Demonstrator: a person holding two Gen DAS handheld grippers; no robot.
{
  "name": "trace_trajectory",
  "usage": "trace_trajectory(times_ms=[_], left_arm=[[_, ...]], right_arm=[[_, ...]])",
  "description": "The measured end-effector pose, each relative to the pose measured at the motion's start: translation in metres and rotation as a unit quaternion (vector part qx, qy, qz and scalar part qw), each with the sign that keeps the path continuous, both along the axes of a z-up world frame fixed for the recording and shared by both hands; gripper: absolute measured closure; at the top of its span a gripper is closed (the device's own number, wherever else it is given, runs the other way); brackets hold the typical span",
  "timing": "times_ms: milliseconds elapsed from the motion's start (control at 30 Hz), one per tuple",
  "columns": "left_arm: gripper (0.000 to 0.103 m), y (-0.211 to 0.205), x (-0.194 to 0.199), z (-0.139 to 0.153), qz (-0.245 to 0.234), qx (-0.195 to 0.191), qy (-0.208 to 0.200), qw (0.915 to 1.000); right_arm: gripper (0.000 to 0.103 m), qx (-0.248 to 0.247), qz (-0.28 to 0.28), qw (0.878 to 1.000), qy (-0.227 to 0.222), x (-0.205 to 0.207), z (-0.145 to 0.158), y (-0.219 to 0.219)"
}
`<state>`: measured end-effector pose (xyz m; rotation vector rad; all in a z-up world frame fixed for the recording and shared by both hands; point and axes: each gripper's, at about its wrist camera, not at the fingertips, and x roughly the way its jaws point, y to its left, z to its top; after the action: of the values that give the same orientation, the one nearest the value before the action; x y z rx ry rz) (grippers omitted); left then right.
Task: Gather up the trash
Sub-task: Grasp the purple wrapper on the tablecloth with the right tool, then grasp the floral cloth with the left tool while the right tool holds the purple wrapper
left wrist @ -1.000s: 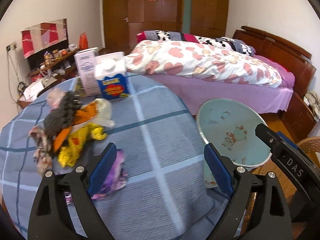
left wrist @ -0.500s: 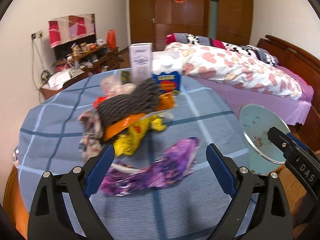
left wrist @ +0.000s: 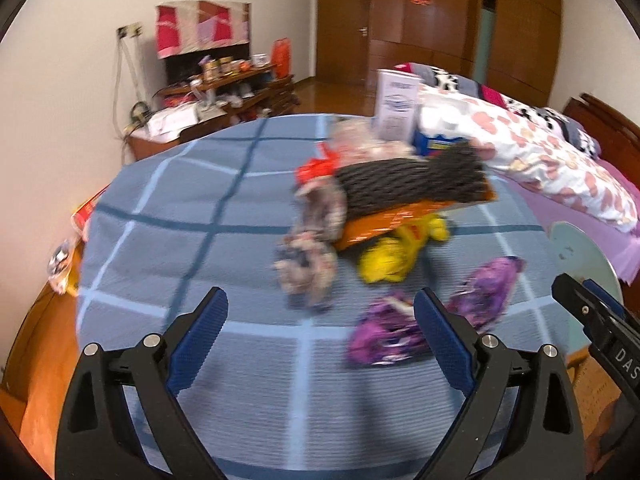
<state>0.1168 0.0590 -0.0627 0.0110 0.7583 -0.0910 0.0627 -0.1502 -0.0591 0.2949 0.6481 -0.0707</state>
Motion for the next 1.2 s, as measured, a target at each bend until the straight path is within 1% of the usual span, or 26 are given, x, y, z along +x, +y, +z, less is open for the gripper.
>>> trace_trajectory(times_ms=[167, 267, 500, 533, 567, 633, 700, 733, 800, 900, 967, 1100, 1167, 1200], left_arm=[[0.011, 0.030, 0.005, -0.006, 0.033, 0.000, 0.007, 0.9994], [0.011, 0.042, 0.008, -0.009, 0.047, -0.003, 0.010, 0.9988], [0.011, 0.049, 0.015, -0.015, 0.058, 0.005, 0.016, 0.9982], [0.011, 0.050, 0.016, -0.016, 0.061, 0.007, 0.017, 0.9980], [0.011, 0.051, 0.017, -0.017, 0.062, 0.007, 0.019, 0.9979], [0.011, 0.052, 0.019, -0.019, 0.064, 0.008, 0.022, 0.9977], [0.011, 0.051, 0.022, -0.020, 0.066, 0.012, 0.023, 0.9975], [0.011, 0.051, 0.023, -0.021, 0.065, 0.014, 0.023, 0.9975], [0.011, 0.050, 0.025, -0.023, 0.064, 0.015, 0.025, 0.9975], [0.011, 0.045, 0.029, -0.023, 0.061, 0.014, 0.027, 0.9977], [0.011, 0.038, 0.031, -0.022, 0.055, 0.015, 0.024, 0.9981], [0.011, 0.022, 0.038, -0.021, 0.042, 0.022, 0.017, 0.9987], [0.012, 0.014, 0.047, -0.023, 0.035, 0.020, 0.027, 0.9988], [0.012, 0.011, 0.051, -0.025, 0.030, 0.012, 0.036, 0.9988]], right_arm=[[0.040, 0.012, 0.021, 1.000, 0.017, 0.015, -0.007, 0.017], [0.040, 0.021, 0.026, 0.999, 0.031, 0.025, -0.013, 0.022], [0.040, 0.052, 0.039, 0.996, 0.067, 0.051, -0.029, 0.033], [0.041, 0.054, 0.044, 0.995, 0.072, 0.055, -0.031, 0.036], [0.048, 0.058, 0.049, 0.994, 0.078, 0.059, -0.034, 0.038], [0.054, 0.064, 0.057, 0.993, 0.081, 0.062, -0.037, 0.041], [0.060, 0.059, 0.062, 0.993, 0.077, 0.063, -0.037, 0.044], [0.061, 0.056, 0.065, 0.994, 0.074, 0.063, -0.036, 0.044], [0.066, 0.055, 0.069, 0.994, 0.071, 0.063, -0.035, 0.044], [0.071, 0.055, 0.069, 0.994, 0.063, 0.060, -0.030, 0.039], [0.073, 0.047, 0.060, 0.996, 0.048, 0.056, -0.023, 0.033], [0.075, 0.016, 0.041, 0.999, 0.014, 0.046, -0.007, 0.020], [0.075, 0.007, 0.028, 1.000, 0.000, 0.041, 0.000, 0.011], [0.075, 0.007, 0.024, 1.000, -0.004, 0.039, 0.002, 0.007]])
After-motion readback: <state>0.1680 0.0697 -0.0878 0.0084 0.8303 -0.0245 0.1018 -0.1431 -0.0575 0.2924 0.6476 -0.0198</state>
